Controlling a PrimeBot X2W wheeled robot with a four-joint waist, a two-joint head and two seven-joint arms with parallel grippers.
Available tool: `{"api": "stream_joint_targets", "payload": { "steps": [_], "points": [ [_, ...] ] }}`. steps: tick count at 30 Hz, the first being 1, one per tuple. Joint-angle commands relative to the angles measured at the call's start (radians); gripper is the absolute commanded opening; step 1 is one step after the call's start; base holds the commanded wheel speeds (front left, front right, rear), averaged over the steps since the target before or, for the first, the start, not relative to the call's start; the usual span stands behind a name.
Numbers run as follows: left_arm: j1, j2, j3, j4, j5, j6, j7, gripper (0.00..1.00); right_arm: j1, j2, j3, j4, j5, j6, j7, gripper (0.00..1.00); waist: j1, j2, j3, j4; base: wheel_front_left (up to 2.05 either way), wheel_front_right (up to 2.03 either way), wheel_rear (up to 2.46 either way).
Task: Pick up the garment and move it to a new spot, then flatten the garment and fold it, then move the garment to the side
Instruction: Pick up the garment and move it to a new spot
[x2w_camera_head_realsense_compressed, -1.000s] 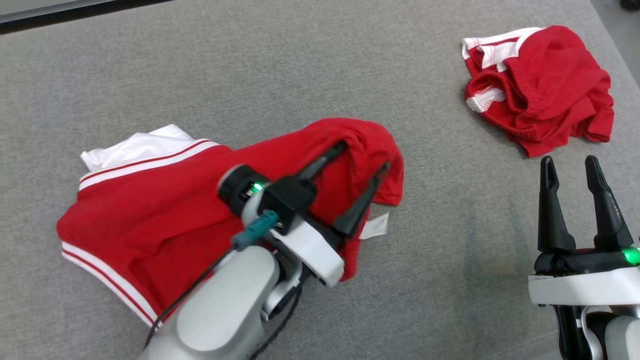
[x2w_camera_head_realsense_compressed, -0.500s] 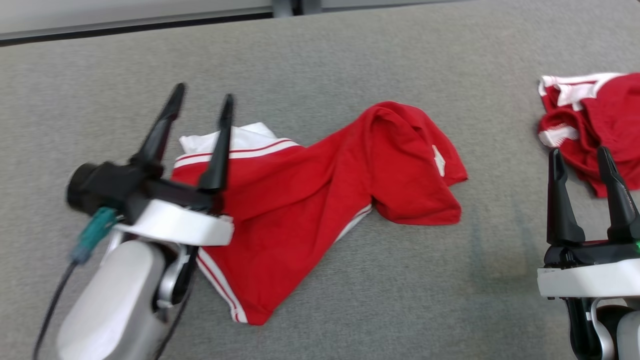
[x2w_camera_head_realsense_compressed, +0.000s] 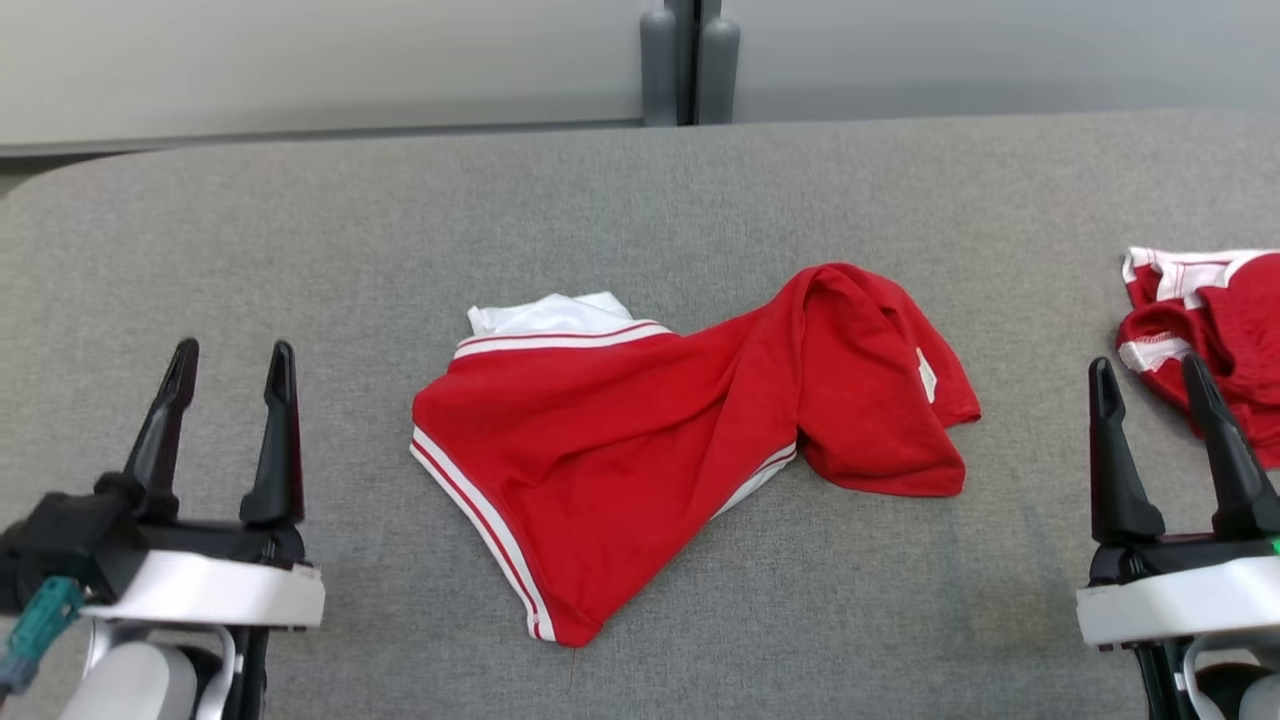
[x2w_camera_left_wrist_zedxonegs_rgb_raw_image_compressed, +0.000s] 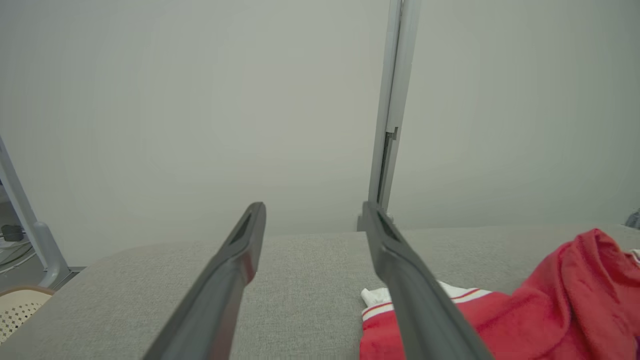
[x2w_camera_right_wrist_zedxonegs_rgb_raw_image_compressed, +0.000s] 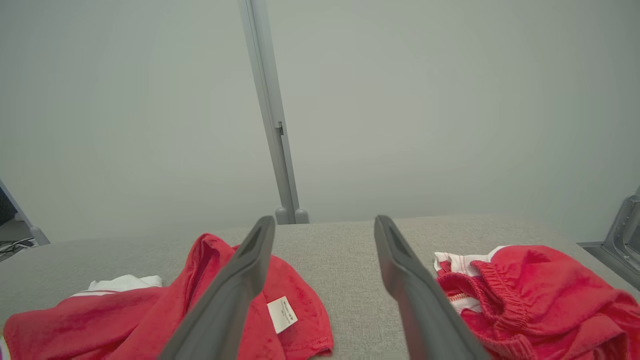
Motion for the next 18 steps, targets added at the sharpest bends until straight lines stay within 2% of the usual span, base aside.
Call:
{"api": "stream_joint_targets", "payload": {
  "steps": [1, 10, 18],
  "points": [
    [0.020, 0.004, 0.002, -0.012, -0.003, 0.002, -0.003, 1.00, 0.015, -0.002, -0.004, -0.005, -0.002, 0.000, 0.006, 1.00, 0.0000, 0.0000, -0.023, 0.005, 0.00, 0.00, 0.00],
    [0.121, 0.001, -0.025, -0.038, -0.005, 0.027, 0.023, 1.00, 0.086, -0.009, -0.001, -0.003, 0.008, 0.000, 0.034, 1.00, 0.0000, 0.0000, -0.119, 0.002, 0.00, 0.00, 0.00],
    [0.141, 0.000, -0.023, -0.053, -0.009, 0.039, 0.025, 1.00, 0.108, -0.012, -0.006, -0.024, 0.016, 0.000, 0.047, 1.00, 0.0000, 0.0000, -0.127, 0.003, 0.00, 0.00, 0.00]
  ]
}}
